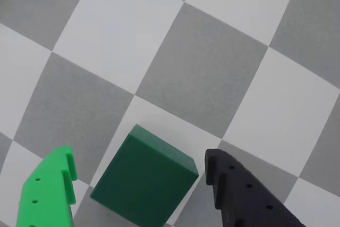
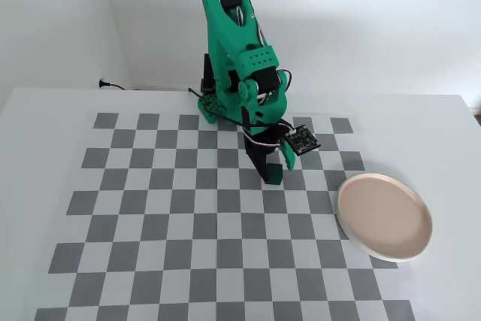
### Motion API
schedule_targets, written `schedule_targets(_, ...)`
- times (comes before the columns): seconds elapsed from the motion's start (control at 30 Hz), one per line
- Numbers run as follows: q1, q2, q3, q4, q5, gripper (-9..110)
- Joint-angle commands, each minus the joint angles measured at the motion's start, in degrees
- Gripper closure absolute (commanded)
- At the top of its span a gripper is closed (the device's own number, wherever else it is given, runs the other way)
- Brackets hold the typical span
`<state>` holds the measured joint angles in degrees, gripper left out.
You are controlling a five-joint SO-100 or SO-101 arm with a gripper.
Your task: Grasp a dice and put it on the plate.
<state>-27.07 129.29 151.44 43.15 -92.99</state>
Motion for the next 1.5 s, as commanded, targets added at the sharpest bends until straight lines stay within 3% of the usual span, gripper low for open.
schedule_targets(0.0,0.0,-0.97,-1.32,-1.49,0.26,80)
schedule_targets(0.47,0.53,-8.26,0.53,-6.68,0.26,83)
schedule_targets(1.1,-0.97,-9.05,0.7,-7.56,1.58,106)
schedule_targets(1.27,-1.32,-4.04,0.62,-6.5,1.93,106)
schedule_targets(1.47,-1.67,9.58,-3.6,4.48,0.79,106)
